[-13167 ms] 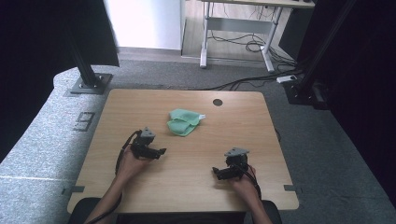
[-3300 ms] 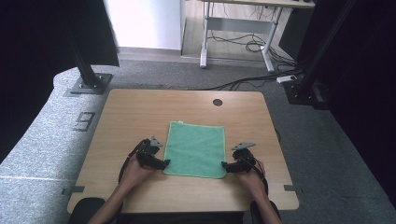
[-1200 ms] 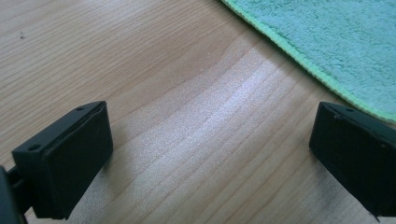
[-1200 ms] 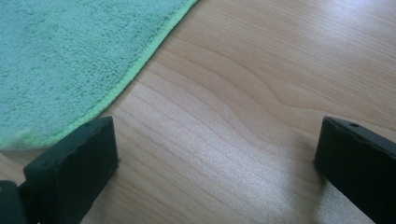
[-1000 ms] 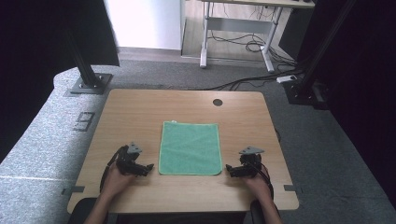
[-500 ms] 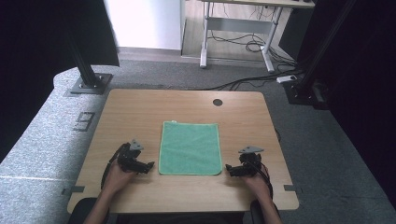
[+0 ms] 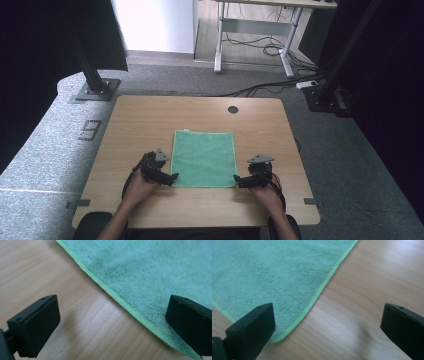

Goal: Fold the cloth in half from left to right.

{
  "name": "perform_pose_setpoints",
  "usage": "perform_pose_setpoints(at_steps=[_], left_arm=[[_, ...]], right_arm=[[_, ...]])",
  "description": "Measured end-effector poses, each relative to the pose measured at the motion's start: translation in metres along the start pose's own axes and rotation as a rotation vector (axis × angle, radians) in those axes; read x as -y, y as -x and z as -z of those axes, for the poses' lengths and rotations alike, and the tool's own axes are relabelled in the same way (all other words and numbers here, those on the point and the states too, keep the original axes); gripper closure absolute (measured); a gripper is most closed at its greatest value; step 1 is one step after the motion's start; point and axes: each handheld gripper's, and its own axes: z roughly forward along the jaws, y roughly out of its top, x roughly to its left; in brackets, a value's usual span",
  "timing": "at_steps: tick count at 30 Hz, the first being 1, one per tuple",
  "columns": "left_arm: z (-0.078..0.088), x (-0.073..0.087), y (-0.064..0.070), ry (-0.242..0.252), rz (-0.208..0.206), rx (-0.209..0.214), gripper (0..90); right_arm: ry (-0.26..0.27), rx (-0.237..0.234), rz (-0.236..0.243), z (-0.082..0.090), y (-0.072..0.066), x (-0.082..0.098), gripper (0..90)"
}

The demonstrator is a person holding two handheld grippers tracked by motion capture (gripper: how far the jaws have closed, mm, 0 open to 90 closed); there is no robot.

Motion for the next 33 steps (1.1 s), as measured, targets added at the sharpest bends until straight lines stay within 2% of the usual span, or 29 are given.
perform_pose_setpoints(at_steps=[5, 10, 16, 17, 18, 19, 21, 23, 26, 29, 30, 32, 33], left_arm=[[0.002, 0.002, 0.003, -0.005, 0.015, -0.005, 0.0], [0.006, 0.006, 0.011, -0.004, 0.018, 0.004, 0.0], [0.008, 0.007, 0.029, -0.003, -0.009, 0.028, 0.0], [0.007, 0.006, 0.035, -0.003, -0.023, 0.038, 0.0], [0.007, 0.006, 0.035, -0.003, -0.023, 0.038, 0.0], [0.005, 0.003, 0.042, 0.001, -0.036, 0.053, 0.0], [0.004, 0.002, 0.044, 0.002, -0.044, 0.061, 0.0], [0.001, -0.003, 0.048, 0.002, -0.057, 0.076, 0.0], [0.0, -0.006, 0.046, 0.005, -0.051, 0.076, 0.0], [0.001, -0.009, 0.035, 0.011, -0.039, 0.055, 0.0], [0.001, -0.009, 0.035, 0.011, -0.039, 0.055, 0.0], [0.003, -0.015, 0.02, 0.028, -0.005, 0.042, 0.0], [0.003, -0.015, 0.02, 0.028, -0.005, 0.042, 0.0]], right_arm=[[-0.045, 0.004, 0.035, -0.006, -0.006, 0.002, 0.0], [-0.071, 0.007, 0.03, -0.009, -0.004, 0.006, 0.0], [-0.077, 0.016, 0.011, -0.006, 0.006, 0.008, 0.0], [-0.078, 0.032, 0.003, -0.005, 0.012, 0.01, 0.0], [-0.077, 0.04, -0.001, -0.003, 0.015, 0.011, 0.0], [-0.076, 0.045, -0.009, -0.003, 0.018, 0.012, 0.0], [-0.074, 0.054, -0.017, -0.002, 0.022, 0.013, 0.0], [-0.073, 0.048, -0.05, 0.0, 0.03, 0.016, 0.0], [-0.064, 0.044, -0.044, 0.0, 0.032, 0.017, 0.0], [-0.051, 0.041, -0.039, 0.0, 0.032, 0.018, 0.0], [-0.051, 0.041, -0.039, 0.0, 0.032, 0.018, 0.0], [-0.035, 0.038, -0.04, 0.0, 0.032, 0.02, 0.0], [-0.035, 0.038, -0.04, 0.0, 0.032, 0.02, 0.0]])
